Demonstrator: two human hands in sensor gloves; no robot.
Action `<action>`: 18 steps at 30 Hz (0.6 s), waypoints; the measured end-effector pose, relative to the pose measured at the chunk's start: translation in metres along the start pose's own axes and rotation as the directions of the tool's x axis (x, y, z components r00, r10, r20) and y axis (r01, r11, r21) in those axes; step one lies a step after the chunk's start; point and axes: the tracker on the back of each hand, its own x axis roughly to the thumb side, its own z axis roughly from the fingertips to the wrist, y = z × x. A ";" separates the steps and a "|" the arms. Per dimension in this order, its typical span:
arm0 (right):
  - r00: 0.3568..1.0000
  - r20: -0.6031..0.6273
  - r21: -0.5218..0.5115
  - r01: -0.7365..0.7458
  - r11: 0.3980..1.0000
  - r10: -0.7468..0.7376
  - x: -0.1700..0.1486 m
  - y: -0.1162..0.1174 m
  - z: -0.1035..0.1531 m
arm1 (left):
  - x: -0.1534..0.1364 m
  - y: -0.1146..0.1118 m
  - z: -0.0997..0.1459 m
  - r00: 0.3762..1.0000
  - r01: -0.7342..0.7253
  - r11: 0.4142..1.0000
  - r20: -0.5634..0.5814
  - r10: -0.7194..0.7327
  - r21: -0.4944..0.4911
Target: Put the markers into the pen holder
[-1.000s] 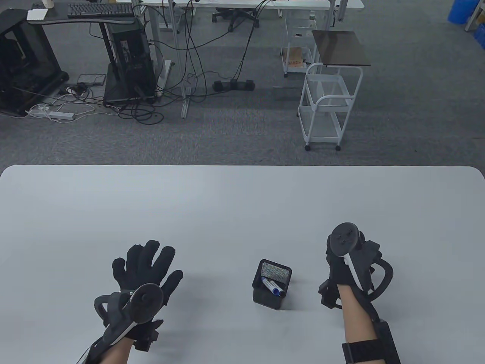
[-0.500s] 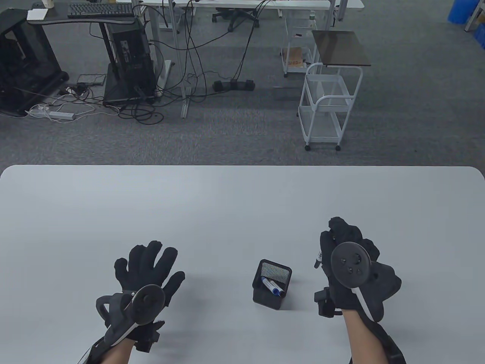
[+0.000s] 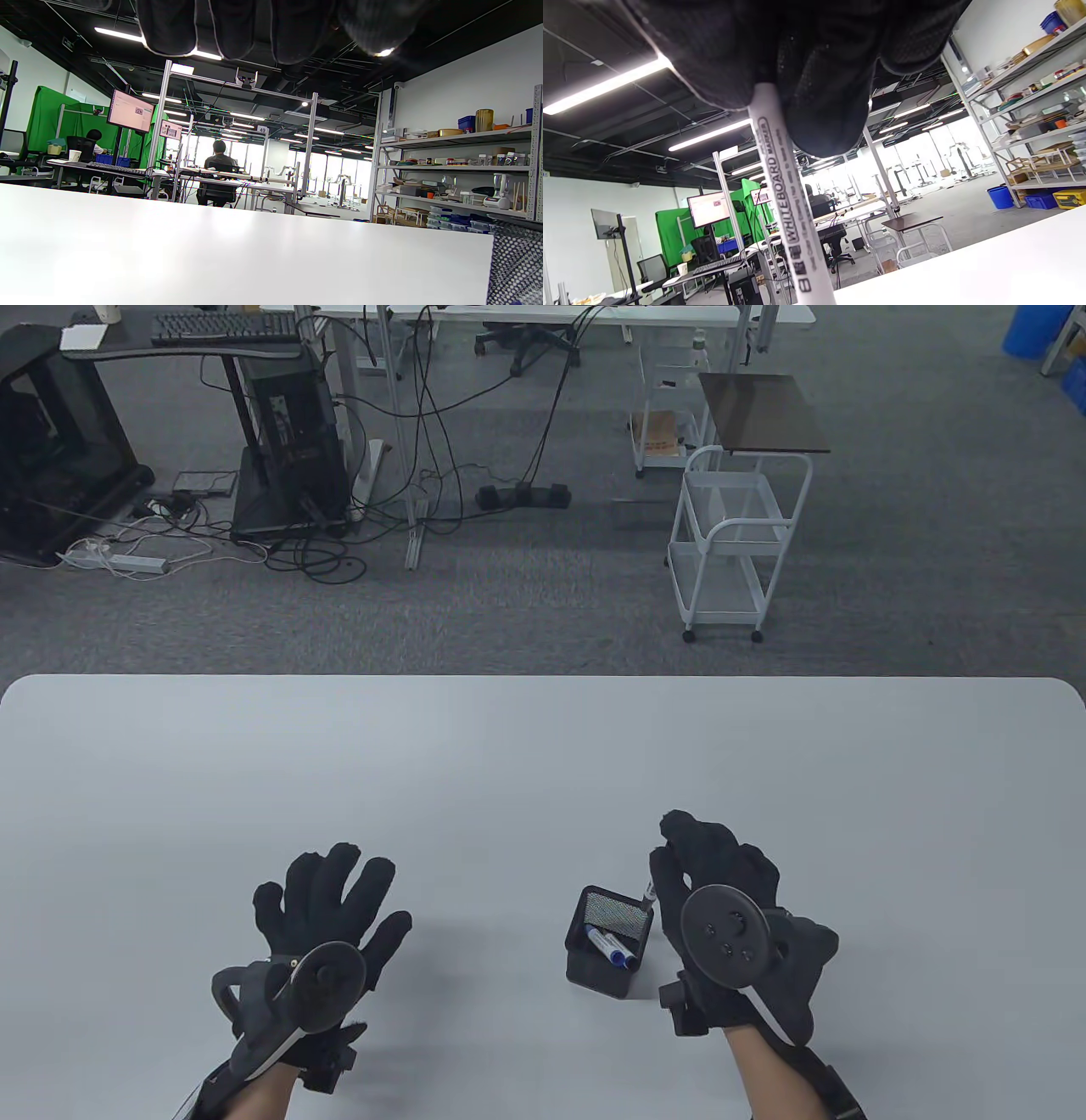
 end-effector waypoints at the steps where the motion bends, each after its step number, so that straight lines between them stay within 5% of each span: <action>1: 1.000 0.017 0.006 -0.005 1.000 0.005 0.000 0.005 0.001 | 0.000 0.000 0.000 1.000 -0.001 1.000 0.000 0.001 -0.002; 18: 0.999 0.030 0.063 -0.029 0.998 0.027 -0.005 0.043 0.009 | -0.001 0.000 0.000 1.000 -0.006 1.000 -0.002 0.006 -0.008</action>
